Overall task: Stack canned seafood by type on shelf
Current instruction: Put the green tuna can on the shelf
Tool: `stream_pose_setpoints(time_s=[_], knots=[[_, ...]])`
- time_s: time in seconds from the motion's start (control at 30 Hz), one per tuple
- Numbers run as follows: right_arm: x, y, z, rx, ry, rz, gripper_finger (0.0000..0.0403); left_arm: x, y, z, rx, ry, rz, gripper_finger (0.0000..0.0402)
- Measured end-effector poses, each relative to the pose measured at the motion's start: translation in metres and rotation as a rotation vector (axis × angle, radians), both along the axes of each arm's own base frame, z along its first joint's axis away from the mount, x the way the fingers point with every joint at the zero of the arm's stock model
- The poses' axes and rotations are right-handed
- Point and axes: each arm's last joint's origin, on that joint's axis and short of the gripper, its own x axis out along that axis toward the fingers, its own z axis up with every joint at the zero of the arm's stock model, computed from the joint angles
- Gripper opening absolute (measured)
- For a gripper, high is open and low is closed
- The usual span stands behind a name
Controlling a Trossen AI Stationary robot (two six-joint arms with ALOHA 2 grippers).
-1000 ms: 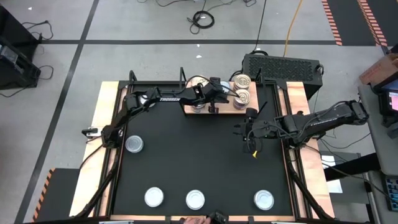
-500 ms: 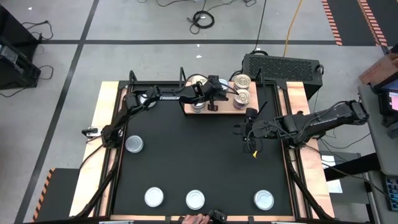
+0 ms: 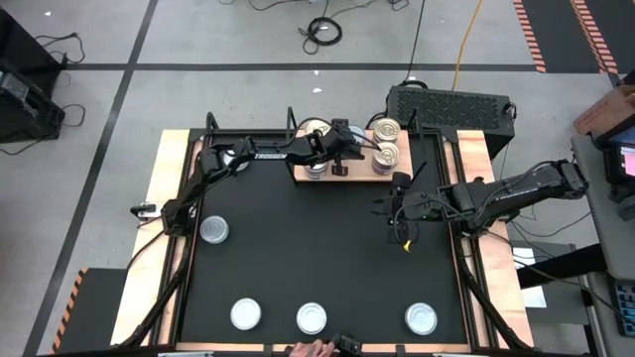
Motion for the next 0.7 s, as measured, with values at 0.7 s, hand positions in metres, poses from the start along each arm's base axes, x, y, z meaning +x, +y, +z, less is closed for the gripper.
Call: stream_pose_setpoints(time_s=[0.7], knots=[[0.000,0.001,0.000,0.011,-0.009,0.001,0.0116,-0.039,-0.094,0.151,-0.088,-0.244,-0.159,0.0039]])
